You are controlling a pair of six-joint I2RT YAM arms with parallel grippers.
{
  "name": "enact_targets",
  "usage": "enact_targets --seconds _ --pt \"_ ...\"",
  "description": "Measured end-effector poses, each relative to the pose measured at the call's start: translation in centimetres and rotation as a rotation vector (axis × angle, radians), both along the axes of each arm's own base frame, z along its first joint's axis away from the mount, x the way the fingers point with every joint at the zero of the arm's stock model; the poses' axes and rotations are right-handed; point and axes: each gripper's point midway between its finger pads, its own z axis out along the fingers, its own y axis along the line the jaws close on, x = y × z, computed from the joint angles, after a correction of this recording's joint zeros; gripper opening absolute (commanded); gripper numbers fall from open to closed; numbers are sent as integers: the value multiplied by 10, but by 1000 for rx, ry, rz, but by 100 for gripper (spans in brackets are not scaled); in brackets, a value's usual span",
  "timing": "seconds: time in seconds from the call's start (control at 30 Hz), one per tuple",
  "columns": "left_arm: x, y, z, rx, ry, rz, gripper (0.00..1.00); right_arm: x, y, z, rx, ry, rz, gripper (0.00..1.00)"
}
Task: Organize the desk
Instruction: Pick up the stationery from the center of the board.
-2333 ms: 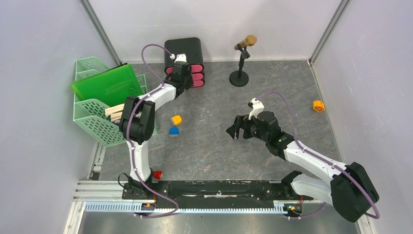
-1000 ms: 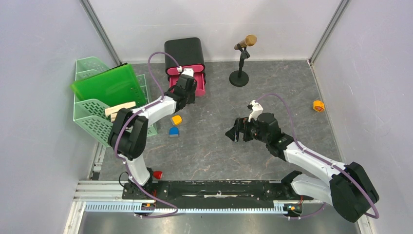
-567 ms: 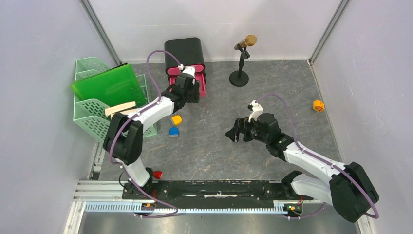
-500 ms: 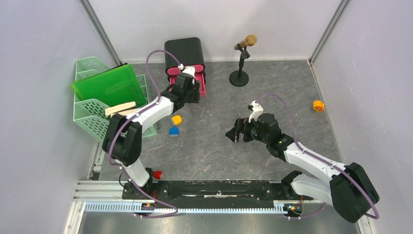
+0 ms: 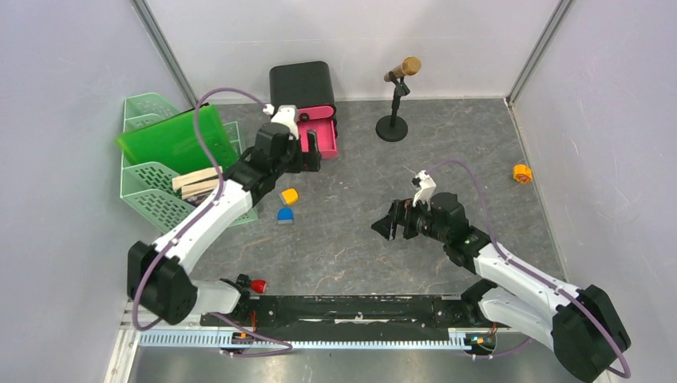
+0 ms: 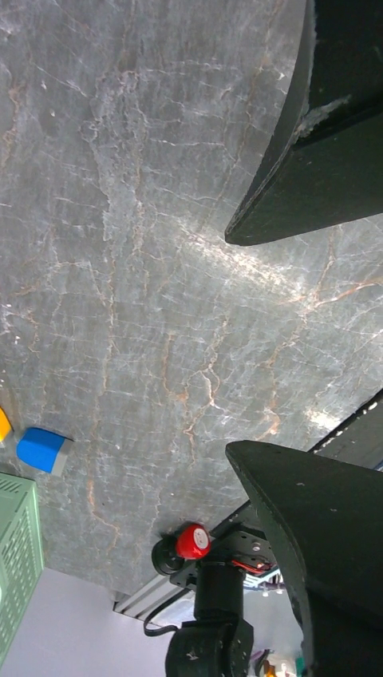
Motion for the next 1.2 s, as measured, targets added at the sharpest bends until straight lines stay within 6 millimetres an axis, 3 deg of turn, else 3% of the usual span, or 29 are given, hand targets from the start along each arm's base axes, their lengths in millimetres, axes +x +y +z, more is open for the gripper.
enact_targets --seconds 0.1,0.3,0.43,0.57,0.83,1.0,1.2 --pt "-23 6 -3 -41 36 6 100 -8 -2 -1 9 12 11 98" --pt "-74 20 -41 -101 159 31 100 -25 -3 -4 5 63 52 98" --pt "-96 25 -68 -116 238 49 100 -35 -9 -8 -22 107 60 98" --pt "-110 31 -92 -106 312 74 100 -42 -15 2 -11 88 51 98" --pt "-122 44 -113 -39 392 119 100 -45 -20 12 17 67 18 98" --pt "-124 57 -126 38 426 162 100 -47 -23 2 2 94 5 98" --pt "-120 65 -131 112 451 182 100 -50 -26 -23 -26 155 -6 98"
